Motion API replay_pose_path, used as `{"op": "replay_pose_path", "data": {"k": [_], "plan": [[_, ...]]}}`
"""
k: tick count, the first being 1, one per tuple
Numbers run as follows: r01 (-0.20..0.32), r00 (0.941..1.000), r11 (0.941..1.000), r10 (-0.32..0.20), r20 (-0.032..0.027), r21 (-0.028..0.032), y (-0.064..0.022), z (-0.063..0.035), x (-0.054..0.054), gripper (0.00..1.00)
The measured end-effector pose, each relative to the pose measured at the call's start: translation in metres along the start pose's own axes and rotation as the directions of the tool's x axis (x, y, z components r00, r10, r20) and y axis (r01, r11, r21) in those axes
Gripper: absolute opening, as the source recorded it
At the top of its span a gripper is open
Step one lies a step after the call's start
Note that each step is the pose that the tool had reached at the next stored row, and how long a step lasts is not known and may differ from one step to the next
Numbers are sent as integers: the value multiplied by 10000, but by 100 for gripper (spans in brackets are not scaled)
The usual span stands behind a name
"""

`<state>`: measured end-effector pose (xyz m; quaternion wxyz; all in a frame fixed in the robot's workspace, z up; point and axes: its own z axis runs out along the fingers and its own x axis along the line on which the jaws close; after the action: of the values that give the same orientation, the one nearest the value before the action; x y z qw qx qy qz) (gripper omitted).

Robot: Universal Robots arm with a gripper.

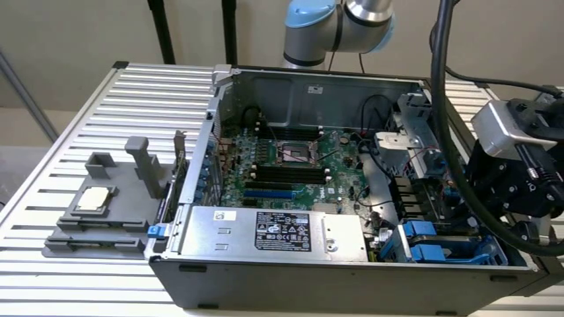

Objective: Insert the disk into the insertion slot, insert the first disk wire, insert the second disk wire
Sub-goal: 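Insert the second disk wire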

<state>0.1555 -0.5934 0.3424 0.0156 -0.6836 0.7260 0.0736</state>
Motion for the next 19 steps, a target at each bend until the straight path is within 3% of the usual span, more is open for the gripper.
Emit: {"op": "replay_pose_path", "data": {"k": [2,3,9,11,13,19], "plan": [[-34,10000,10000,34,-81,10,0,6,-5,16],[-120,9997,9999,121,-215,28,0,21,-24,16],[-214,9994,9998,215,-256,43,0,33,-60,16],[-258,9990,9997,260,-370,58,-12,36,-61,16],[-272,9987,9996,274,-423,65,-19,67,-58,16],[-276,9986,9996,279,-451,67,-22,76,-57,16]]}}
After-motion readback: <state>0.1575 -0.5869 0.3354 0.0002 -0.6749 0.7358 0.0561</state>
